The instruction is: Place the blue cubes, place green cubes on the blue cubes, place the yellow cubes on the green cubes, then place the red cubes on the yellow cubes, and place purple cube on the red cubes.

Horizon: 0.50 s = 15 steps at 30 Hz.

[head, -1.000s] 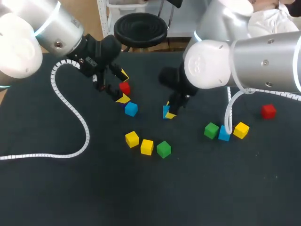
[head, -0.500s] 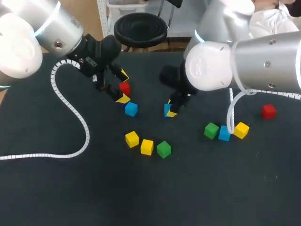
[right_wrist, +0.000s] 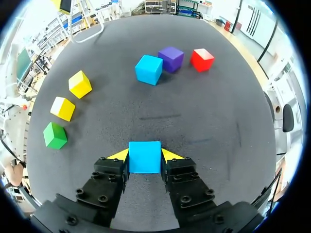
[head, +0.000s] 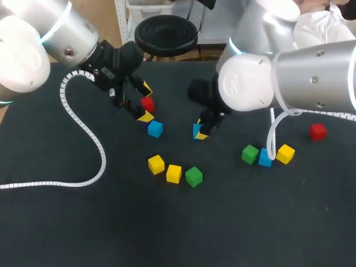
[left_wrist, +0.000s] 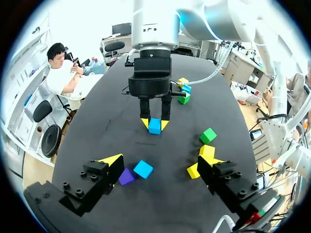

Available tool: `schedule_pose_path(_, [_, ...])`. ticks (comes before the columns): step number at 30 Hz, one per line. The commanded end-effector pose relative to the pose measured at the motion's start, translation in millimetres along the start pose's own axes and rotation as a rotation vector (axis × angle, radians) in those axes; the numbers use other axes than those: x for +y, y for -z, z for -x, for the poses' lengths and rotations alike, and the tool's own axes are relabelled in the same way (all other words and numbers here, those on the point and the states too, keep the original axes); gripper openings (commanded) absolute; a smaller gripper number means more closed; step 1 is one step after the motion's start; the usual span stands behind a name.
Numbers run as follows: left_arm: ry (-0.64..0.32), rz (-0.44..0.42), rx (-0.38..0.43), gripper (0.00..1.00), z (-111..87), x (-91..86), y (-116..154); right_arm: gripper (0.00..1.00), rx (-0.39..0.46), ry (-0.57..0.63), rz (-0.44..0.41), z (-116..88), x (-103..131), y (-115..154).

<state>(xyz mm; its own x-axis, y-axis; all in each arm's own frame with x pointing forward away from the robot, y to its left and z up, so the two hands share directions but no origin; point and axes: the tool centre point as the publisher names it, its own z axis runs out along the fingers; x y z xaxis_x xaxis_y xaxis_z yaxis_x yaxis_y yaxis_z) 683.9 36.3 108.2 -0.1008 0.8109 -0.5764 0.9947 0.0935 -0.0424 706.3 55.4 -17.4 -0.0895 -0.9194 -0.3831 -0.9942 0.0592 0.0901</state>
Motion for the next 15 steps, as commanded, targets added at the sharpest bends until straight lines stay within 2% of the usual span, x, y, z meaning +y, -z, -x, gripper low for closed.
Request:
schedule_pose_path(1, [-0.001, 0.0, -0.001, 1.0, -0.7, 0.3, 0.5, 0.0, 0.0, 0.0, -0.011, -0.5, 3.3, -0.5])
schedule_pose_path(15, [-0.001, 0.0, -0.001, 1.0, -0.7, 0.3, 0.5, 0.0, -0.006, -0.003, -0.05, 0.9, 1.5, 5.6])
